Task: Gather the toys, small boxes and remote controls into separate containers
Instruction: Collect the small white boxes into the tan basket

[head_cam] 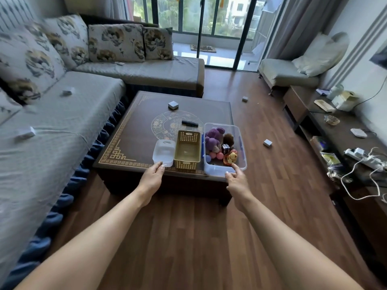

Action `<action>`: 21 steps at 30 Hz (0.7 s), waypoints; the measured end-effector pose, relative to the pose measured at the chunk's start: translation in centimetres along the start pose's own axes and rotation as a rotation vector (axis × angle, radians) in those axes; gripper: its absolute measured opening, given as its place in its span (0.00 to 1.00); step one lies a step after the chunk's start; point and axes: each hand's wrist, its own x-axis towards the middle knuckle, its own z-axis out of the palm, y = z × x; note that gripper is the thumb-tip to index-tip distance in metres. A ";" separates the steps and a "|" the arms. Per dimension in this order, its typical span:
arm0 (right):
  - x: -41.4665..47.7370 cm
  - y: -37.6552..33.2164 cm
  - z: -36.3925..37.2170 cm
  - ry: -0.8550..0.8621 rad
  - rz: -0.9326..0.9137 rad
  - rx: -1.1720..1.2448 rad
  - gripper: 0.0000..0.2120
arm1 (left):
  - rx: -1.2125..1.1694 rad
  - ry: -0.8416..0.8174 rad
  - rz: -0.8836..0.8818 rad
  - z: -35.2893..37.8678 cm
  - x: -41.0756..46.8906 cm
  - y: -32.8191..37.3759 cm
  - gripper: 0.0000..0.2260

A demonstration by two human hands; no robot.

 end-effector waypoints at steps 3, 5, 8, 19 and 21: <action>1.4 0.4 1.8 -0.026 0.041 -0.005 0.23 | -0.013 0.021 -0.034 -0.3 1.7 -0.9 0.19; 3.1 0.4 3.2 -0.040 0.076 -0.006 0.23 | -0.013 0.031 -0.062 -0.1 3.7 -1.3 0.18; 6.6 0.2 4.8 -0.055 0.095 -0.012 0.22 | -0.002 0.043 -0.096 0.4 7.3 -1.9 0.19; 23.8 -0.4 7.6 -0.138 0.215 -0.074 0.21 | 0.068 0.094 -0.292 6.3 23.5 -3.1 0.19; 26.9 -0.1 8.8 -0.146 0.242 -0.102 0.21 | 0.080 0.104 -0.329 7.1 26.4 -4.0 0.19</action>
